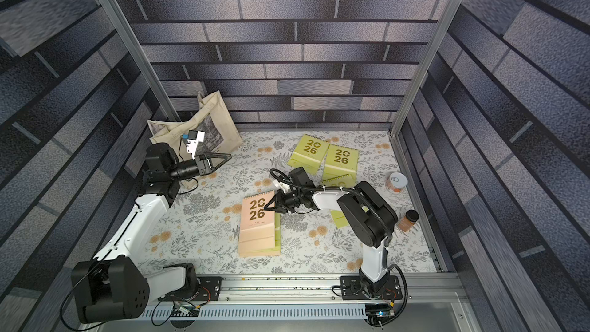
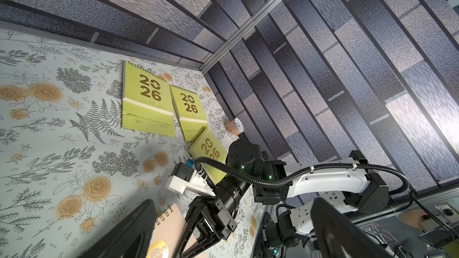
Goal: Stack the calendars
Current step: Place the calendar at the calendar.
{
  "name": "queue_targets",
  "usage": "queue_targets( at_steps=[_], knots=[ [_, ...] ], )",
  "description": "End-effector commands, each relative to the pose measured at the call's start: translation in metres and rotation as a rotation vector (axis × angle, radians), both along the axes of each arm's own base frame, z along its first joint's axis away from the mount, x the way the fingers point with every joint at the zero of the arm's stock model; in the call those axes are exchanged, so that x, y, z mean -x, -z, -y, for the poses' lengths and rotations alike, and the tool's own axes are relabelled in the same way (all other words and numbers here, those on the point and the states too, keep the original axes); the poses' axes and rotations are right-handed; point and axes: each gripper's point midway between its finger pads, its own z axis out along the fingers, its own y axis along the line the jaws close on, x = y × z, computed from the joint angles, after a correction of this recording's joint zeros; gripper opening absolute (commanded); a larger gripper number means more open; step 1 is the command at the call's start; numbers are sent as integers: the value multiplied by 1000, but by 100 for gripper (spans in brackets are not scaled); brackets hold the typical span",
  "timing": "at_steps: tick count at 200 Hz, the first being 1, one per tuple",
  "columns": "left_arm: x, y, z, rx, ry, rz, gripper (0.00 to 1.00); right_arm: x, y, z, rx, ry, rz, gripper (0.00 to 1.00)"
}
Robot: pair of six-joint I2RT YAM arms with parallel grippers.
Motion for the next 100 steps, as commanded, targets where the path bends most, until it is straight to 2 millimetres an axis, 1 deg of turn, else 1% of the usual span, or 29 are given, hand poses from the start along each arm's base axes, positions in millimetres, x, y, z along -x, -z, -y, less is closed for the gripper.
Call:
queue_targets(
  at_steps=[1,9,22,37,43,70,100],
  knots=[
    [2,0,-1,6,8,6,100,1,-1,6,67,9,24,22],
    [1,0,-1,5,9,8,100,2,0,8,82,9,27,26],
    [1,1,-1,6,9,5,100,1,-1,10,98,11,39,30],
    [1,1,-1,7,8,5,100,1,-2,11,110,9,40,38],
    [1,1,-1,7,9,6,100,0,-2,12,113,12,41,40],
    [2,1,-1,7,9,4,100,-2,-2,15,140,23,59,44],
    [1,1,-1,6,9,4,100,-4,-7,17,162,26,83,45]
  ],
)
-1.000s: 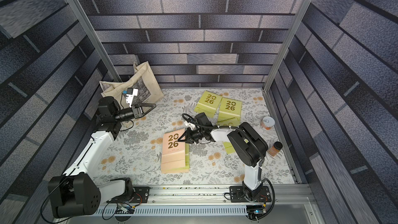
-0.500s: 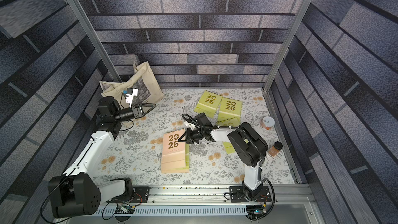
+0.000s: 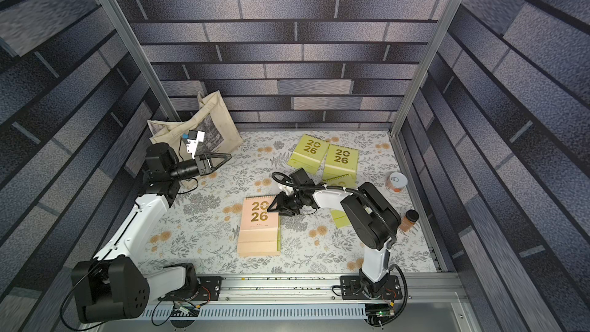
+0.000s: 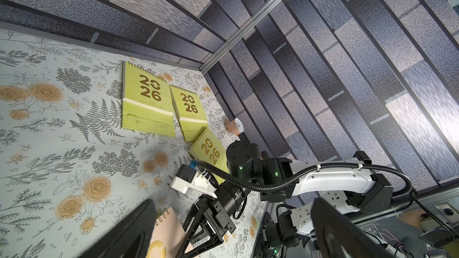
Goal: Stack the calendars
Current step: Place the calendar at the calendar.
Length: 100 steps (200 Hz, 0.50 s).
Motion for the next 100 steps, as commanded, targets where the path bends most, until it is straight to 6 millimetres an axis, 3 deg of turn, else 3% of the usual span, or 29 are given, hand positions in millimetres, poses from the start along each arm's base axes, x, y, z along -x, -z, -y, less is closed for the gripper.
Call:
queue_targets(
  at_steps=[1,100],
  knots=[
    [1,1,-1,7,8,3,100,-6,-23,-2,-3,-9,73,45],
    [1,2,-1,6,6,0,100,-5,-11,25,172,27,103,46]
  ],
)
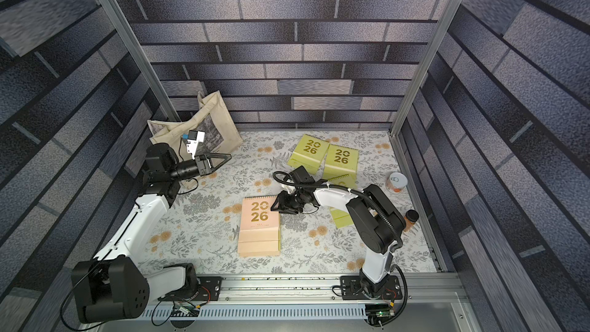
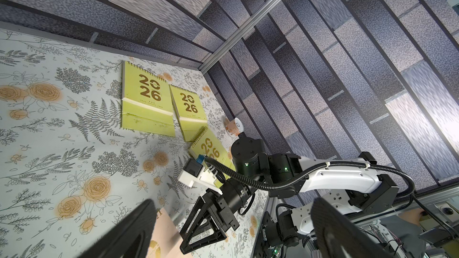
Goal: Stack the calendars
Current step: Place the calendar at the calendar, then pick up the calendar at the center of the board.
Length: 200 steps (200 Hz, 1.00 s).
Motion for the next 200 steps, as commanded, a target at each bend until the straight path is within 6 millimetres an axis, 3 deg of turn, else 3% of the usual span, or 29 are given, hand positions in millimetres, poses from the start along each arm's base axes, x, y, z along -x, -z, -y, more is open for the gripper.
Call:
queue_targets(
  at_steps=[1,51,55,83,106,133,166,200],
  knots=[
    [1,2,-1,5,4,0,100,-2,-12,7,49,6,51,46],
    [-3,4,-1,3,-5,-17,100,-9,-32,34,111,19,154,51],
    [-4,4,-1,2,-8,-18,100,-18,-46,31,91,24,185,51],
    [-14,13,12,-57,-21,-50,100,-37,-65,60,76,74,214,60],
    [-28,13,36,-104,11,-56,100,-56,-80,87,80,126,250,71],
    [-59,27,66,-129,18,-113,100,-74,-92,121,126,165,294,82],
    [-93,55,114,-98,0,-214,100,-96,-90,176,186,253,314,84],
    [-98,89,181,-111,26,-289,100,-113,-78,226,207,351,288,85]
  ],
)
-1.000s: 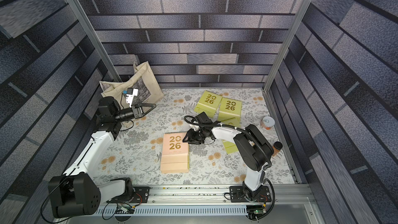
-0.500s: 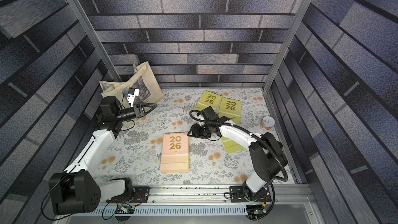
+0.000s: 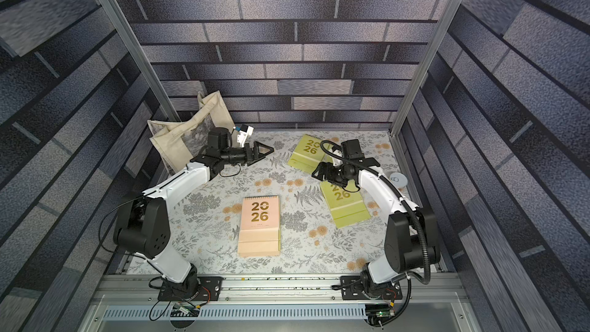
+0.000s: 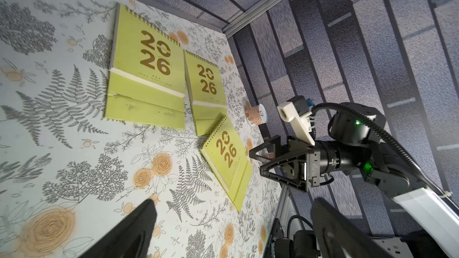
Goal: Stack the calendars
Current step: Pick up the calendar at the center of the board.
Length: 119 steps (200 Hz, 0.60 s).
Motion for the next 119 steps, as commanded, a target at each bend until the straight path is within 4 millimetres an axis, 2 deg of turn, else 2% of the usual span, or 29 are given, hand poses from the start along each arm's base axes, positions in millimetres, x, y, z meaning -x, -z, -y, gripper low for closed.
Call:
queue_targets(
  at_steps=[1,52,83,119],
  knots=[
    [-11,-4,40,12,-39,3,100,0,7,28,28,20,-17,85],
    [7,37,127,-23,-32,-95,100,-16,14,83,24,99,-25,85],
    [12,64,160,-21,-74,-167,100,-22,27,109,42,156,-50,85],
    [22,93,190,-66,-71,-202,100,-26,49,116,41,169,-93,88]
  ],
)
